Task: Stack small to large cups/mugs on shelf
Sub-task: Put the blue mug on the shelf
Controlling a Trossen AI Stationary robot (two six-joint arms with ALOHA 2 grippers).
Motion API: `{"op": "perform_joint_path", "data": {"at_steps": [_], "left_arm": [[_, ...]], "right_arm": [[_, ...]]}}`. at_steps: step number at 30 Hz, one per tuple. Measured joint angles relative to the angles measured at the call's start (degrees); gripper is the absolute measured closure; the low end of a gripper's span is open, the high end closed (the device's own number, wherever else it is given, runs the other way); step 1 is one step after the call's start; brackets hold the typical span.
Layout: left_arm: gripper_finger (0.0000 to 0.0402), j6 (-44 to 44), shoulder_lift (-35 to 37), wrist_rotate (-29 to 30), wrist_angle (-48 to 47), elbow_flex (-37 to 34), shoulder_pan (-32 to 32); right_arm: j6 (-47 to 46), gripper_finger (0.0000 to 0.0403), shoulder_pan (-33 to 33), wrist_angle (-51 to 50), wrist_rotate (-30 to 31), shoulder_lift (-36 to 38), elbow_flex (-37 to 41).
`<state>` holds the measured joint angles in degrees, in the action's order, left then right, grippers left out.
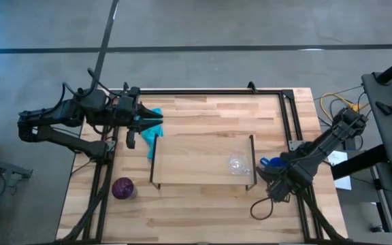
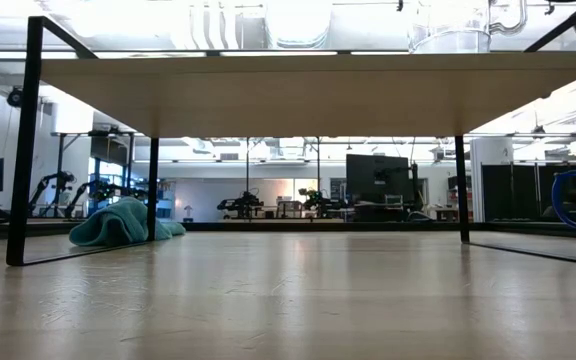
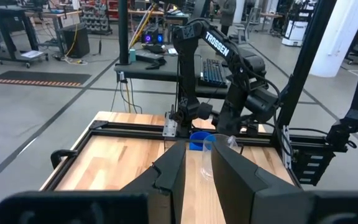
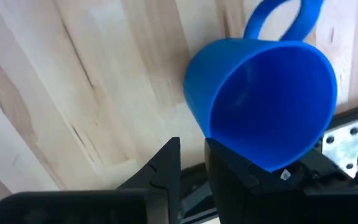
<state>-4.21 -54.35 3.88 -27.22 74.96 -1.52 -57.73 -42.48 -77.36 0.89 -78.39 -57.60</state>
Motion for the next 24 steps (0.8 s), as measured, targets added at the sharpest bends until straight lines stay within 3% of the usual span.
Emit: {"op": "perform_joint_path", "data": {"at_steps": [7,15,24], "left_arm": [[0.0338,-0.04,0.00,0.00,-0.02,0.00,0.00],[0.0338,-0.04,0.00,-0.29,-0.30,0.00,0.00],[0.0338,0.07,0.00,-0.52,-0.31,0.00,0.00]], "right_arm": [[3.78,0.0335,0.00,0.13,-1.73,0.77,0.02],[1.49,0.0333,0.93,0.12,-2.42,3.23,0.02],[-2.96,0.0282,2.95,0.00,-2.98,4.89,0.02]]}}
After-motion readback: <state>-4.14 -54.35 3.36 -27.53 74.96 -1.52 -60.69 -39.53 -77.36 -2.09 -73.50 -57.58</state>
